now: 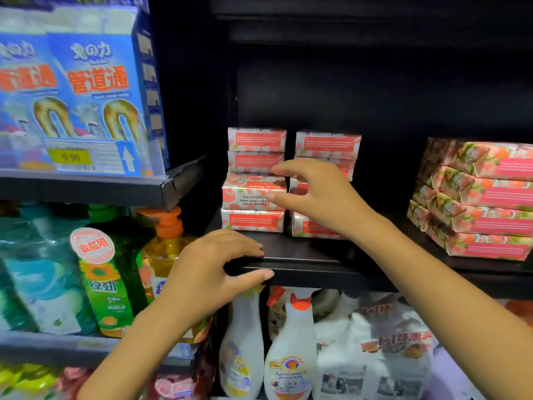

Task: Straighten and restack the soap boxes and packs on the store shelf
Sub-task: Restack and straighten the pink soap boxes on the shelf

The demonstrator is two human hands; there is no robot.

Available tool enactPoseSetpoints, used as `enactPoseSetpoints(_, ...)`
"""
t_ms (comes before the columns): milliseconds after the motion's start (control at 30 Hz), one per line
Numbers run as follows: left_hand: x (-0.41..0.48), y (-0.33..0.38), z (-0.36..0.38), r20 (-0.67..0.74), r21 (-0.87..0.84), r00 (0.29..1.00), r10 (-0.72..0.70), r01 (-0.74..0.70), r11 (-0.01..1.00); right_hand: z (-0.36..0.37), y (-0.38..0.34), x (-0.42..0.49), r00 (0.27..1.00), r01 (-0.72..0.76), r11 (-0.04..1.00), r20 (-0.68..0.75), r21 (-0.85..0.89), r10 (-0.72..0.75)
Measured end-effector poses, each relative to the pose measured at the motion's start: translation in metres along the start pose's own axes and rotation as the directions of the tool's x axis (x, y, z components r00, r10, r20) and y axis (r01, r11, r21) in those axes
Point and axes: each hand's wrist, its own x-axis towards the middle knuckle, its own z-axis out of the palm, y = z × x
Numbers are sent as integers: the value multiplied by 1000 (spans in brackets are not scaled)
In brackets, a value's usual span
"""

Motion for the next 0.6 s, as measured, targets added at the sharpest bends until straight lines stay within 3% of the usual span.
enactPoseSetpoints(100, -3, 1, 1, -13, 1, 1000, -18, 18, 1000, 20, 1, 20, 994, 29, 988, 111, -151, -12)
enactPoseSetpoints(200, -4, 1, 1, -16, -8, 999, -32, 31, 999, 32, 5, 24, 994, 53, 971, 104, -232, -30)
enactPoseSetpoints(333, -4, 1, 1, -24, -12, 999, -33, 33, 999, 30, 8, 25, 996, 41, 989, 82, -145, -29)
enactPoseSetpoints(467, -4, 1, 2, -25, -22, 999, -34, 34, 999, 31, 3, 36, 981, 43, 970, 194, -239, 5)
enactPoseSetpoints(600, -3, 0, 2, -13, -21, 999, -34, 34, 999, 30, -5, 36, 984, 43, 971, 177, -237, 0)
